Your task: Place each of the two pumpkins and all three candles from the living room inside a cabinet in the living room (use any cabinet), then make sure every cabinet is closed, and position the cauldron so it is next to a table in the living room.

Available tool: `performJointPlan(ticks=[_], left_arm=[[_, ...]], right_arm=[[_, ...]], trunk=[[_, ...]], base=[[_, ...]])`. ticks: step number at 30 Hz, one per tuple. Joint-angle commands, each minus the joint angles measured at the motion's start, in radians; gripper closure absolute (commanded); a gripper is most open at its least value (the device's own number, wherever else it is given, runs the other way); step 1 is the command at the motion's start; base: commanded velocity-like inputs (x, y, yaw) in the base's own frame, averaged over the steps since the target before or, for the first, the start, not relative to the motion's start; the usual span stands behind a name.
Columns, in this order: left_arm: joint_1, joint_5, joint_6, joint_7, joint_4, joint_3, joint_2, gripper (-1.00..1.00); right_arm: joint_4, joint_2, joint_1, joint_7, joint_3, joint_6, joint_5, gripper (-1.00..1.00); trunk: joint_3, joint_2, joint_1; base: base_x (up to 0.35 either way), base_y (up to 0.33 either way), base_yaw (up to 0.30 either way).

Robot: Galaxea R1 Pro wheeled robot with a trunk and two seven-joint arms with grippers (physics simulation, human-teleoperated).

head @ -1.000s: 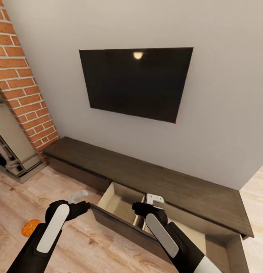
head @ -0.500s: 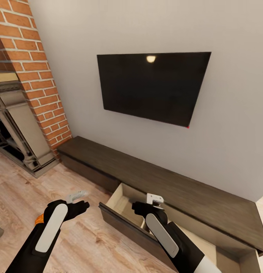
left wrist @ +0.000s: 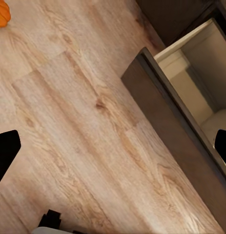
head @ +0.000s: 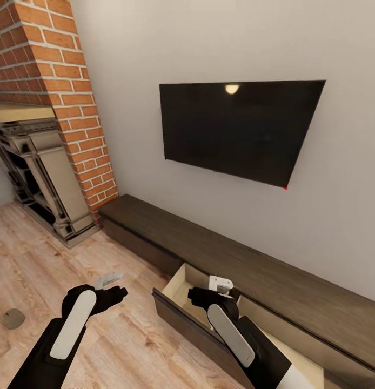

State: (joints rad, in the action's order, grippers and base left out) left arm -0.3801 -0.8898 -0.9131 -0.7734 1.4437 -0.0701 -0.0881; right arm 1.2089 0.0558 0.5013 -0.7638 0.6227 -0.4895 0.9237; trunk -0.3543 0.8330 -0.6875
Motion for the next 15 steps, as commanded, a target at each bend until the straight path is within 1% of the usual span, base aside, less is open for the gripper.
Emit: performJointPlan(ticks=[1, 4, 7, 11, 15], left_arm=[[-0.001, -0.009, -0.001, -0.01, 0.0, -0.002, -0.001, -1.0], [-0.001, -0.008, -0.001, -0.01, 0.0, -0.002, -0.001, -1.0], [-0.001, -0.009, -0.001, -0.01, 0.0, -0.002, -0.001, -1.0], [-0.001, -0.009, -0.001, -0.01, 0.0, -0.002, -0.001, -1.0], [-0.001, -0.009, -0.001, -0.01, -0.001, -0.002, -0.001, -1.0]], right_arm=[[0.001, 0.0, 0.001, -0.008, 0.001, -0.003, 0.006, -1.0], [0.001, -0.001, 0.001, -0.008, 0.002, -0.003, 0.006, -1.0], [0.002, 0.0, 0.001, -0.008, 0.002, -0.003, 0.006, -1.0], [0.002, 0.0, 0.002, -0.008, 0.002, -0.003, 0.006, -1.0], [0.003, 0.0, 0.001, -0.008, 0.002, -0.003, 0.006, -1.0]], trunk=[[0.0, 0.001, 0.0], [0.004, 0.001, 0.0], [0.009, 0.001, 0.0], [0.015, 0.001, 0.0], [0.02, 0.001, 0.0]], base=[[0.0, 0.0, 0.176], [0.0, 0.019, 0.174], [0.0, 0.102, 0.171], [0.0, 0.169, 0.168], [0.0, 0.237, 0.166]])
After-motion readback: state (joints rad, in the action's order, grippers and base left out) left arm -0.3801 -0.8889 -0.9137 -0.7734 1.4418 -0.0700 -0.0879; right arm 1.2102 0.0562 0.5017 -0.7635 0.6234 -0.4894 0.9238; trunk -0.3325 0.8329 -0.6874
